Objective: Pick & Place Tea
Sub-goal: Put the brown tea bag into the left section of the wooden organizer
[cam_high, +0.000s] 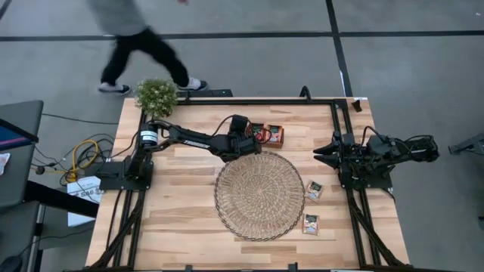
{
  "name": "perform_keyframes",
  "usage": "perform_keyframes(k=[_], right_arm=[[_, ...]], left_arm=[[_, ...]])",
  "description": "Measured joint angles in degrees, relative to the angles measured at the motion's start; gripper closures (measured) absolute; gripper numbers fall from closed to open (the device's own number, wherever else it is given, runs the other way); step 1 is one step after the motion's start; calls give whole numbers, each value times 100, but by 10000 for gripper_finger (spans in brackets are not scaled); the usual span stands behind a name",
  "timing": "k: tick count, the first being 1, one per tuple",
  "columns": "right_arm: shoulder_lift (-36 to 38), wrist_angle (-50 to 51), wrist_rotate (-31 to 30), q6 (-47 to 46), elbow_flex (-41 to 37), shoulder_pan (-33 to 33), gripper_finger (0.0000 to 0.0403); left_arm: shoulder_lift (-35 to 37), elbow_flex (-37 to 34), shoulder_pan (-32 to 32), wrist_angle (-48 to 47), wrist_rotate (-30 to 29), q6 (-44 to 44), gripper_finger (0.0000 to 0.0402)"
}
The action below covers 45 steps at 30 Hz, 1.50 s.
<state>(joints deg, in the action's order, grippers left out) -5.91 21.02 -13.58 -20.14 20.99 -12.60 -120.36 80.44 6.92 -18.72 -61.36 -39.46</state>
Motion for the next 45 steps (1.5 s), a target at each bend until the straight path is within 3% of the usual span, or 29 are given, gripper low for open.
perform_keyframes(k=[20, 32, 39, 45], right_arm=[[0, 0, 0, 4, 0, -1, 298], [0, -2, 0, -42, 0, 0, 298], [0, -2, 0, -44, 0, 0, 298], [-1, -2, 0, -46, 0, -1, 298]], left_arm=[[4, 0, -2, 0, -17, 2, 400], [7, 0, -3, -17, -13, 2, 315], [57, 29, -60, 301, -369, -169, 284], [73, 745, -165, 190, -1259, -493, 282]])
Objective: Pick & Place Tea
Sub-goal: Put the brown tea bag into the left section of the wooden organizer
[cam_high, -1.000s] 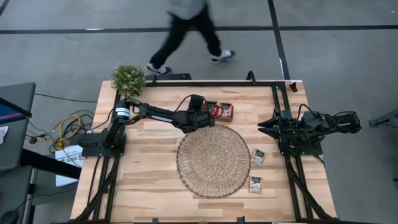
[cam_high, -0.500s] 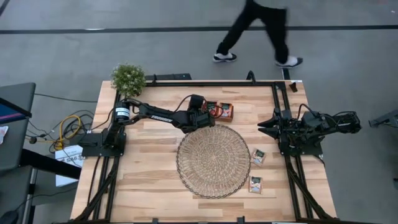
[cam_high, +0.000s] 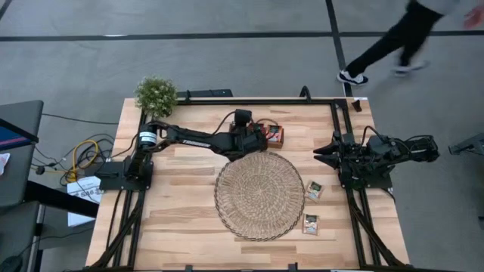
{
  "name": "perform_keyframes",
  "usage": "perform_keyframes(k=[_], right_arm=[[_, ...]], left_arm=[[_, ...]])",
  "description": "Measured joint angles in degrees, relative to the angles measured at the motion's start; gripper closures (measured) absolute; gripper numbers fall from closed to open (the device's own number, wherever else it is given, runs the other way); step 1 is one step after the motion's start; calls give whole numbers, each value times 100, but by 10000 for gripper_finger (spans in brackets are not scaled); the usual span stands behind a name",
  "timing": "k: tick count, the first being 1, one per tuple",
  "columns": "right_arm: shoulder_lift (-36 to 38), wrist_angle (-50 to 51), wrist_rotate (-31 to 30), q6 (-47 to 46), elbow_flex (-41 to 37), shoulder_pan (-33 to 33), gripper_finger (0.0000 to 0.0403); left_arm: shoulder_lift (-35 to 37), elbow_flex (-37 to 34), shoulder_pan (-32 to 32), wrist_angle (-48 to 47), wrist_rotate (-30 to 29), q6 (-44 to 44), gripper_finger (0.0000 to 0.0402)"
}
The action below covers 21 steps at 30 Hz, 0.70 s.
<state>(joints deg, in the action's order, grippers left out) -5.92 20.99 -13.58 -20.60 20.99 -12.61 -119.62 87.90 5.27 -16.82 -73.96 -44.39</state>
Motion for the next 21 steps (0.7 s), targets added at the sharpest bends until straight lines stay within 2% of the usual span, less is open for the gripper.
perform_keyframes(k=[3, 5, 8, 10, 12, 14, 15, 17, 19, 21], right_arm=[[1, 3, 7, -124, 0, -1, 298], [1, 59, 46, -191, 0, -3, 298], [-1, 209, 167, -203, -2, -7, 298], [-1, 218, 163, -297, -2, -5, 298], [-1, 231, 164, -339, -2, -5, 298], [-1, 216, 180, -341, -2, -10, 298], [-3, 207, 215, -341, -2, -12, 298], [-65, 98, 358, -341, -2, -10, 298], [-141, 16, 700, -345, -4, -12, 298], [-294, -106, 1033, -389, 24, -12, 298]], left_arm=[[165, 447, -141, -409, -103, 107, 282], [370, 700, -302, -855, -88, 479, 282], [721, 1058, -533, -2021, 195, 1904, 283], [993, 1271, -655, -3279, 1070, 3469, 286], [1329, 1343, -690, -4334, 2651, 5167, 290], [1600, 1344, -690, -5153, 3943, 6281, 294], [1697, 1321, -690, -5518, 4251, 6704, 295], [1914, 1176, -793, -6113, 4200, 7455, 296], [2204, 880, -949, -6478, 3781, 8277, 296], [2511, 451, -1127, -6630, 3607, 8996, 296]])
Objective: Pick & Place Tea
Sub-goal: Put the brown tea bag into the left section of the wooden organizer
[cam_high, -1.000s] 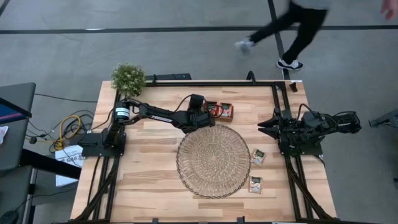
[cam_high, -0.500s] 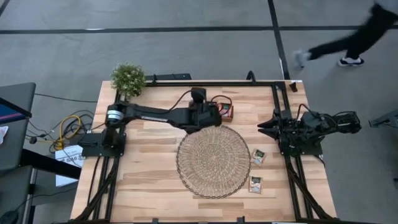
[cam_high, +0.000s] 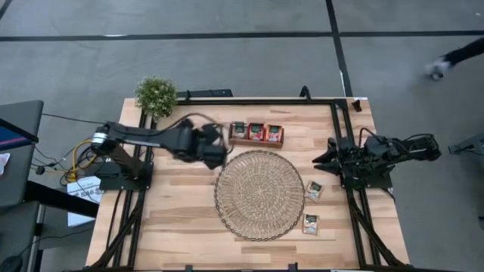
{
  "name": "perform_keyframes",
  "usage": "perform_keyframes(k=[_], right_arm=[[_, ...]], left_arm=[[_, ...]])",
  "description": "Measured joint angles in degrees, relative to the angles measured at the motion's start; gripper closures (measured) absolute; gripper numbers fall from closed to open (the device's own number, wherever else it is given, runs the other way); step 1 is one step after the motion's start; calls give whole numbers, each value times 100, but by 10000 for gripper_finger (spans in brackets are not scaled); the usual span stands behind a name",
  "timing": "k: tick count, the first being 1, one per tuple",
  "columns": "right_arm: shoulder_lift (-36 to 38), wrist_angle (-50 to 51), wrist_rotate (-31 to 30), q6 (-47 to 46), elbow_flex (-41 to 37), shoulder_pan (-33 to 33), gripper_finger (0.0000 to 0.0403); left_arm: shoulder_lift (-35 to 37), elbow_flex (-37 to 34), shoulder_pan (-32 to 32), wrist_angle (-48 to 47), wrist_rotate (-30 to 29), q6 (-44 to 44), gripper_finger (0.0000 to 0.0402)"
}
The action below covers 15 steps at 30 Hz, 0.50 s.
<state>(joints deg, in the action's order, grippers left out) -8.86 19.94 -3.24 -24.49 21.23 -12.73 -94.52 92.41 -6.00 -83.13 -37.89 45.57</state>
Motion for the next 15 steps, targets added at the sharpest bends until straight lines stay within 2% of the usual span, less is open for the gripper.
perform_keyframes(k=[5, 8, 11, 15], right_arm=[[-620, 78, 498, -210, 257, 0, 303], [-1167, 305, 725, -206, 586, 0, 309], [-1791, 1205, 970, -244, 1092, 0, 317], [-2684, 3238, 1185, -596, 1839, -2, 329]], left_arm=[[762, -1454, -470, 436, 208, 1293, 296], [1099, -2248, -743, 955, 606, 1788, 296], [1317, -2871, -954, 1530, 961, 1977, 296], [1322, -3357, -1019, 1974, 1196, 1929, 296]])
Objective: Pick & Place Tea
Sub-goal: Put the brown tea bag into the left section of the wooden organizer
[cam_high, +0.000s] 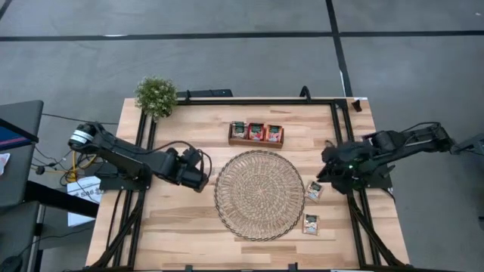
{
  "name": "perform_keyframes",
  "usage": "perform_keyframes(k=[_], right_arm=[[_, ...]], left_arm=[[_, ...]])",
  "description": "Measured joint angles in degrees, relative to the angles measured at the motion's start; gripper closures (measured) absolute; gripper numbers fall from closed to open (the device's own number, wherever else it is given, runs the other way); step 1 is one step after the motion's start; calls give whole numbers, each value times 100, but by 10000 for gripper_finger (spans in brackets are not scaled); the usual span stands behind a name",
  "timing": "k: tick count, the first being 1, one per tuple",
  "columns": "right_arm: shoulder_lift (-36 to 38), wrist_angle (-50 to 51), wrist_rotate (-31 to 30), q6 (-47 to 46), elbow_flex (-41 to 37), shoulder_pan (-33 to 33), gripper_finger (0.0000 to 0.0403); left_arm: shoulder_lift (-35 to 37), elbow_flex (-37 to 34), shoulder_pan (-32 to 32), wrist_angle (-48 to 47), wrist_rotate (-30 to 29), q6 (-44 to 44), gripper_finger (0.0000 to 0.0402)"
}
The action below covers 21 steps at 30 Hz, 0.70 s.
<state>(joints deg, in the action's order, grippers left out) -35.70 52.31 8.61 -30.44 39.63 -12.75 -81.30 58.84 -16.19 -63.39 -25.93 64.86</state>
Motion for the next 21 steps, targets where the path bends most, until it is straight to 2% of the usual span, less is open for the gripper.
perform_keyframes(k=[4, 7, 17, 21], right_arm=[[-839, 1609, 69, -495, 360, 1, 335], [-1333, 1878, 62, -734, 364, 2, 335], [-2400, 721, 5, -1265, 370, -137, 336], [-2795, 633, 0, -1513, 370, -258, 324]], left_arm=[[-39, -253, 44, 248, -50, -460, 296], [-33, -328, 133, 323, -136, -902, 296], [-33, -362, 394, 408, -700, -2219, 296], [0, -467, 556, 692, -782, -2664, 296]])
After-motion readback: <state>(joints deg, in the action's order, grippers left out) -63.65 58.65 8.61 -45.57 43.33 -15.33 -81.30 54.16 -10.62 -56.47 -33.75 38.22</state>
